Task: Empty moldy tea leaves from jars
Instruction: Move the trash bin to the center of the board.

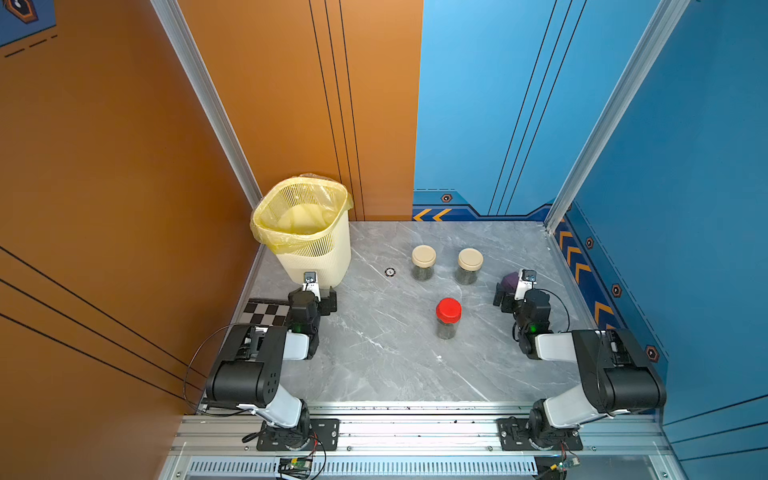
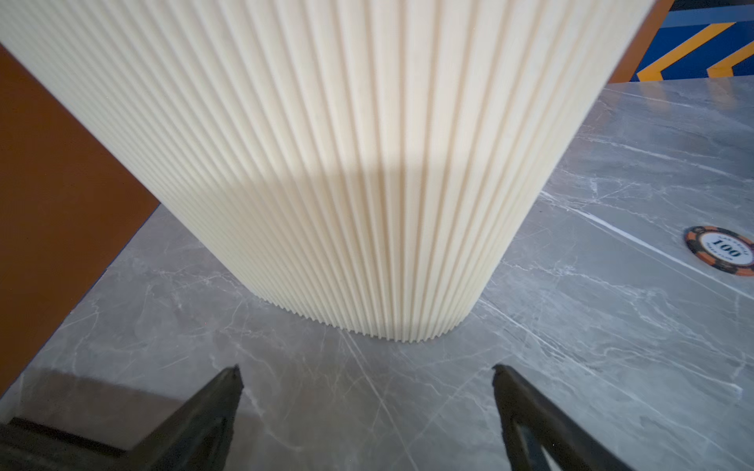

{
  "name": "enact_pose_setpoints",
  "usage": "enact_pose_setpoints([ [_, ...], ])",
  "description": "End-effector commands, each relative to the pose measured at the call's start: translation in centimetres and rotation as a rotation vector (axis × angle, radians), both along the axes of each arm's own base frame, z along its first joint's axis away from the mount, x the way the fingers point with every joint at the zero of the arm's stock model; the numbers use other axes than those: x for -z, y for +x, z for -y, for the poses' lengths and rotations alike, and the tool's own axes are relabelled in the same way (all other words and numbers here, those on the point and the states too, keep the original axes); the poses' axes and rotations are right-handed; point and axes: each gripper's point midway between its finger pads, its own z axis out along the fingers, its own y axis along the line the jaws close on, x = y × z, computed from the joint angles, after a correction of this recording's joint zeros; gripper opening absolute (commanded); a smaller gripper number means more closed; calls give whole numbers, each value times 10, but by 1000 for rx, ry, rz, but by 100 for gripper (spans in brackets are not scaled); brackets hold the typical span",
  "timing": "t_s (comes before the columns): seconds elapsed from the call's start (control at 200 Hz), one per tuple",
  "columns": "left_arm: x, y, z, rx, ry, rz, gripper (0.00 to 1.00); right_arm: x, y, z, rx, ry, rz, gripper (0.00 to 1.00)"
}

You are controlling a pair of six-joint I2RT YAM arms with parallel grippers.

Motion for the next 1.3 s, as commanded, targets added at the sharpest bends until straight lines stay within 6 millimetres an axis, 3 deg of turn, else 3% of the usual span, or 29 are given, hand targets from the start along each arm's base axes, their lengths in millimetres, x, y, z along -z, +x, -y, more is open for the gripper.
enact_pose_setpoints([
  [0.0,-5,3,-1,-12,10,13,98,2,2,1,7,-1,-11,100],
  [0.811,-4,4,-4,1,-22,12,98,2,2,2,9,4,-9,100],
  [0.911,-6,5,18,158,-58,16,98,-8,-3,11,80,-12,21,100],
  [1.071,-31,-12,20,124,9,82,98,-37,-16,16,129,-35,59,100],
  [1.176,-60,-30,23,81,59,150,98,-64,-27,13,144,-18,84,100],
  [1.296,-107,-49,33,54,58,259,98,-96,-37,9,174,41,85,100],
])
